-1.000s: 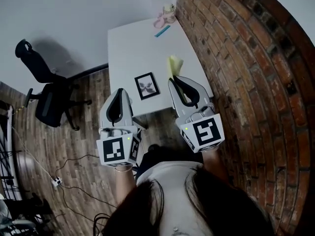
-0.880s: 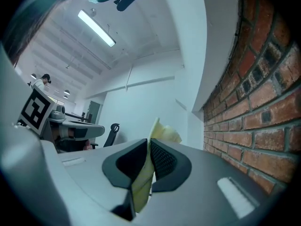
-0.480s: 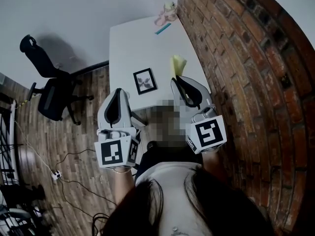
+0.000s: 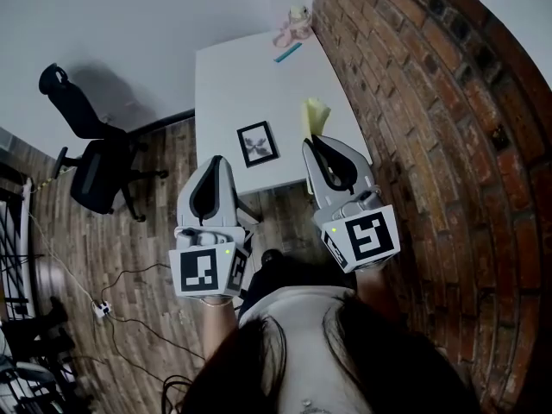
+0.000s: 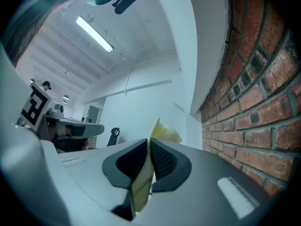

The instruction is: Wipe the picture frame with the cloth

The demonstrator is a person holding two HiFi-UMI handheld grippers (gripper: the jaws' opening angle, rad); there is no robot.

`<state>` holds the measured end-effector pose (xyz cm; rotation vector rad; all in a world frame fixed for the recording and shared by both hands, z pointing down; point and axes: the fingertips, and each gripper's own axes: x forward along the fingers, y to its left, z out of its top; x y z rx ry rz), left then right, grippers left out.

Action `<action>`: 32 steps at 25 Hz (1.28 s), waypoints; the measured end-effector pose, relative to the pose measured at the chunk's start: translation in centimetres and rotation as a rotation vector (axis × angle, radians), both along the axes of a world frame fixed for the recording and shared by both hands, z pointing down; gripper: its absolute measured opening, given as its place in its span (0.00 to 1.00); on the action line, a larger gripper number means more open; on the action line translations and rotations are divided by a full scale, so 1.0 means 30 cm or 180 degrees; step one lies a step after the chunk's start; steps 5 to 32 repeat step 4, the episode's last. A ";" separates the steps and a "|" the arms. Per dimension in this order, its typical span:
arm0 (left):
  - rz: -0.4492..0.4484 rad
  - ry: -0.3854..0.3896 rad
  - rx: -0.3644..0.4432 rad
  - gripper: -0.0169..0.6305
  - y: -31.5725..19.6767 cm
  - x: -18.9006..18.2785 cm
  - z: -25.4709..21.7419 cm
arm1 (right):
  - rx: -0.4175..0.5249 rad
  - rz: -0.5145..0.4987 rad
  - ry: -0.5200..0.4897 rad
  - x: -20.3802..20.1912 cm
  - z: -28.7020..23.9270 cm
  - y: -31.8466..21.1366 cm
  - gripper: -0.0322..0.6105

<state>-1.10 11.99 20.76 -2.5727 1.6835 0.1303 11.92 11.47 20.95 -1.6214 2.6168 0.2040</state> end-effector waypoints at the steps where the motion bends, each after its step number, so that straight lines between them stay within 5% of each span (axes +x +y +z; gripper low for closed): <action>1: 0.0019 0.0000 0.0005 0.03 0.001 -0.001 -0.006 | -0.0005 -0.0004 -0.0004 -0.005 -0.001 0.000 0.09; 32: 0.0049 0.0019 0.0019 0.03 0.006 -0.012 -0.024 | -0.0025 -0.0016 -0.0009 -0.024 -0.004 0.000 0.09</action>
